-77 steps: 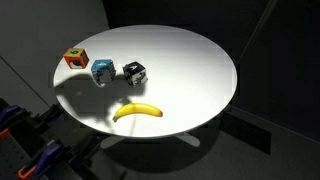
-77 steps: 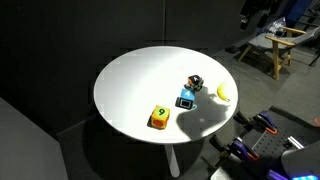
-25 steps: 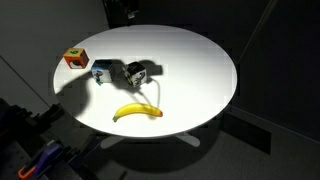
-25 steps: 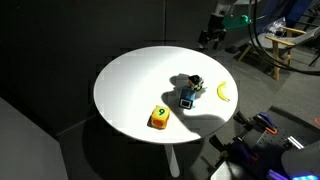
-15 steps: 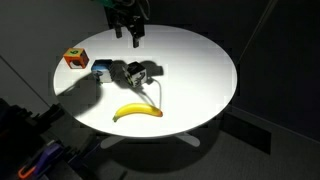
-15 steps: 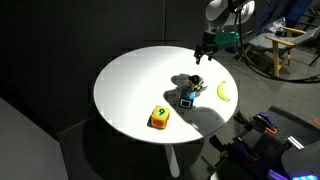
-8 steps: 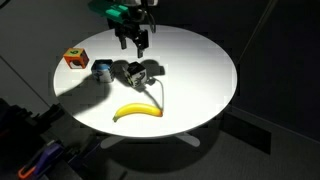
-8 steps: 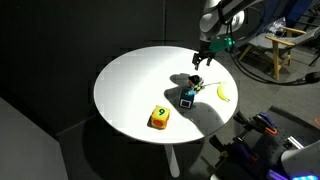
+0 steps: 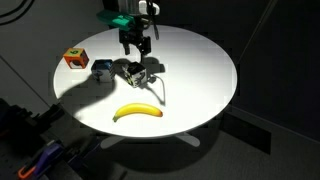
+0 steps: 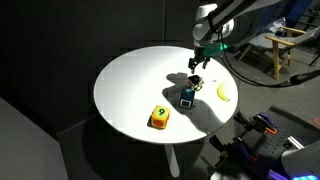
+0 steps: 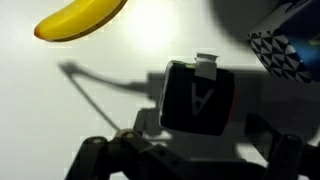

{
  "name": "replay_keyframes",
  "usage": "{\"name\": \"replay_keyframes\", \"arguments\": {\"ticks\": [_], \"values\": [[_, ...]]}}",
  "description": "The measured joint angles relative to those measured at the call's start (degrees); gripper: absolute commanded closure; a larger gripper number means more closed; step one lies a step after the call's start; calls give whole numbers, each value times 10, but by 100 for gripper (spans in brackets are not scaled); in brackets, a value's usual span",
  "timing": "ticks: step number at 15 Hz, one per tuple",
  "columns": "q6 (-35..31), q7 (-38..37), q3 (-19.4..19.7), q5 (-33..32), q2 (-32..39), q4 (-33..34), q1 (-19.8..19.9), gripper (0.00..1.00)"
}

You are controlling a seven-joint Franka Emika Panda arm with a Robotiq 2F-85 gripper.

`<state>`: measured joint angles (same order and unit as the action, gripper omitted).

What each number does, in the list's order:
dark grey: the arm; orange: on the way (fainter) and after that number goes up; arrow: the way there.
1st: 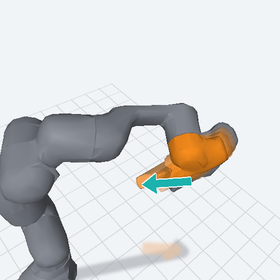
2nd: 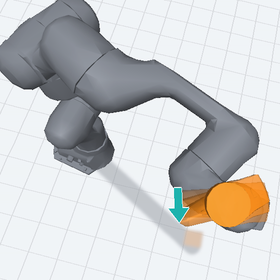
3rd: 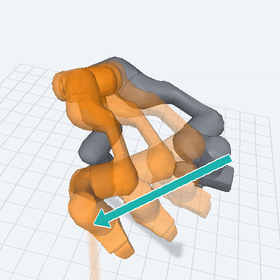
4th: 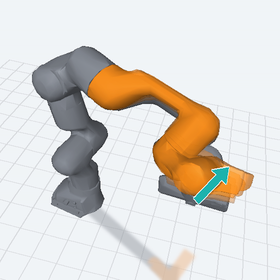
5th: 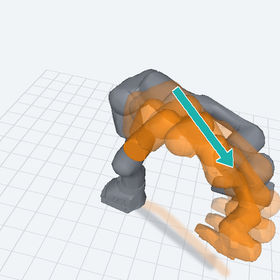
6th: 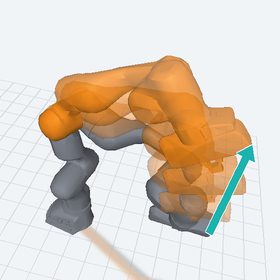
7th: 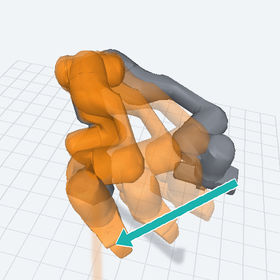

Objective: Move the A cube to the left

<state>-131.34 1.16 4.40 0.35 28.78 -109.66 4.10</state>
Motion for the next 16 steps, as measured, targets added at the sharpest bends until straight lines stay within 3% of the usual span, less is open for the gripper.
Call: {"name": "replay_keyframes", "arguments": {"ticks": [16], "values": [[-5,0,-1,1,23,1,0,0]]}}
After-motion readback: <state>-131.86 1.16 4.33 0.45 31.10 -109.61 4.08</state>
